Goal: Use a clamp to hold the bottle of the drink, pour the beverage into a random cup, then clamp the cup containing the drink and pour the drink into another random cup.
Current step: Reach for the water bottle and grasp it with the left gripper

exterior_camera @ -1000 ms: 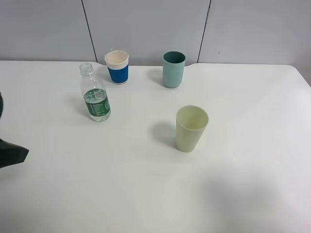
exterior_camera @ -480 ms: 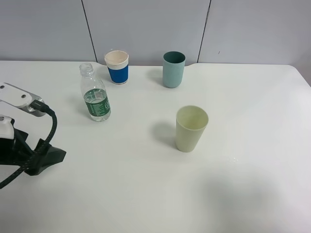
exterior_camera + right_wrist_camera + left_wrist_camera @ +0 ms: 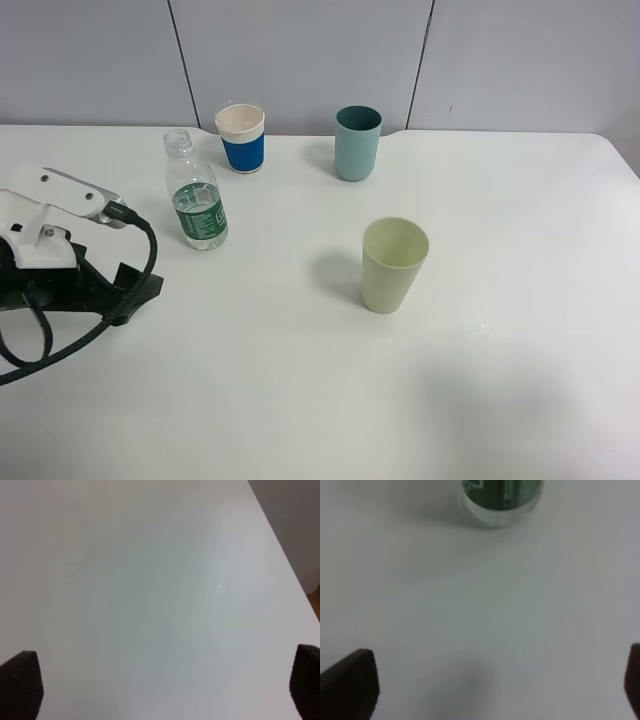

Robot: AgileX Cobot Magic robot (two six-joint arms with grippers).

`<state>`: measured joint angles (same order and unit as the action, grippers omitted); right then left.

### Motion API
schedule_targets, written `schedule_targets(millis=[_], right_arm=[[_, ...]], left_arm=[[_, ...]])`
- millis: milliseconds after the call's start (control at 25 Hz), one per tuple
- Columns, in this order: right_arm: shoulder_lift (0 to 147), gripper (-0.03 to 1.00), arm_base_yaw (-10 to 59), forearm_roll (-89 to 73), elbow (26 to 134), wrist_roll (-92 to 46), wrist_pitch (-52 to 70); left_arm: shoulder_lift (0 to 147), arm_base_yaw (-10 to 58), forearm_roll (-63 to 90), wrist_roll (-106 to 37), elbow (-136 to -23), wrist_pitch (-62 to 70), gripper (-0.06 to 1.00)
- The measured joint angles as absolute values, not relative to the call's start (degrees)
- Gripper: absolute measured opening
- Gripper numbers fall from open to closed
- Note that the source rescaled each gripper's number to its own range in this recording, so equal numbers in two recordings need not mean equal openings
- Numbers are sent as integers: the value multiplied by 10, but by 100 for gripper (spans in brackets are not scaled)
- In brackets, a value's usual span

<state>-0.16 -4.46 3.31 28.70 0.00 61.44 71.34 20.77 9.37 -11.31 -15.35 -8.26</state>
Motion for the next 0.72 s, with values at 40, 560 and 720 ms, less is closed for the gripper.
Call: schedule_targets(millis=[40,560,720], right_arm=[[-2,100,-45,33,287,0,614],[-2,100,-45,33,287,0,614],[-2,100,-45,33,287,0,614]], left_arm=[[732,208,89,-113,-153,-103,100],[892,208,61,-112,-152,-335,100],[920,208,29,-88,-152,-401,100]])
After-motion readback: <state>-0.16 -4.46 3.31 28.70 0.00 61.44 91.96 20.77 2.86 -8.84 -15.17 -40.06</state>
